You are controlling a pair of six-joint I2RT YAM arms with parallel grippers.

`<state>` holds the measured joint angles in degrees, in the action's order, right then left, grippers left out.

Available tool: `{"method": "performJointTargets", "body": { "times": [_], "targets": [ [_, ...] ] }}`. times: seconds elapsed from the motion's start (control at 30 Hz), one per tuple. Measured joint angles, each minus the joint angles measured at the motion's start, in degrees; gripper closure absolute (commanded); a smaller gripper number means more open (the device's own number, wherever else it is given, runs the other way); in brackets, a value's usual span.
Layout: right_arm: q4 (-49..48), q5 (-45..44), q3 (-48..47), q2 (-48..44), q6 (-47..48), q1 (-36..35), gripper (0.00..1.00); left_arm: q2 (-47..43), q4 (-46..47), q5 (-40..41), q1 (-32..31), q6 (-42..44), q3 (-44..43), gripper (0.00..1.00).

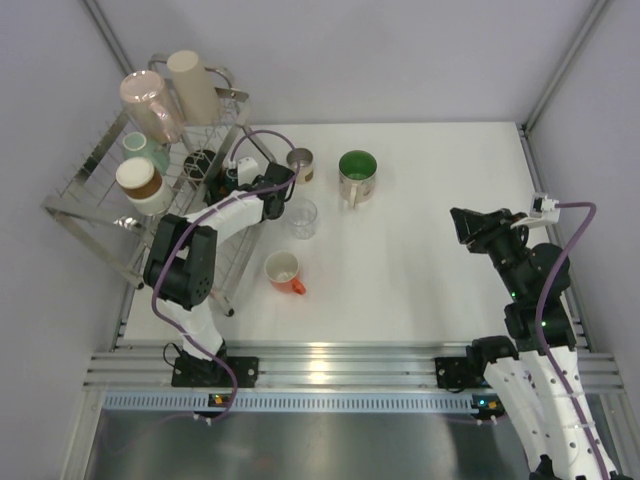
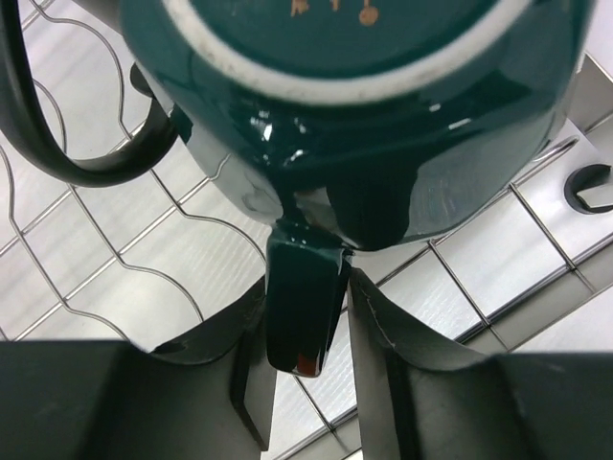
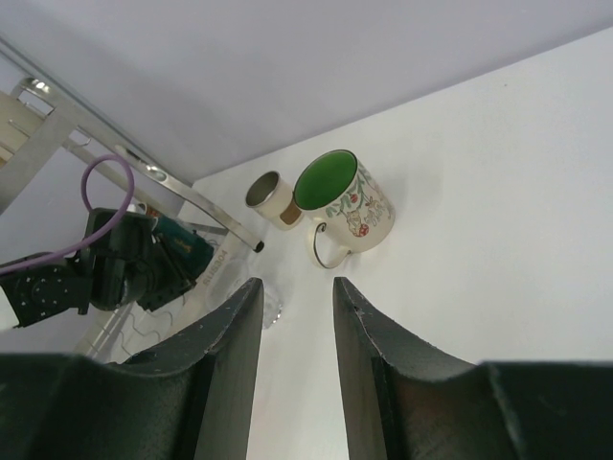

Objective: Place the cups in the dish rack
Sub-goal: Place the cup upside down on the dish rack

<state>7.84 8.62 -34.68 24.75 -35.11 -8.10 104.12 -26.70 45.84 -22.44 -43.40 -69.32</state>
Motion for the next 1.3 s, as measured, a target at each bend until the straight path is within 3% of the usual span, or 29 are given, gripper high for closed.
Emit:
{"method": "performJointTargets", "body": {
  "times": [0.8,1.3],
  "targets": [
    [0.0,0.0,0.0,0.0,-0.04,0.0,0.64,-0.94,-2.1,-0.81,0.57,1.99,-0.35,0.43],
    [-0.02,0.0,0.0,0.0,-0.63,0.0,0.64,-2.73,-3.93,-4.96,0.37,4.02,-0.87,0.47]
  ]
}}
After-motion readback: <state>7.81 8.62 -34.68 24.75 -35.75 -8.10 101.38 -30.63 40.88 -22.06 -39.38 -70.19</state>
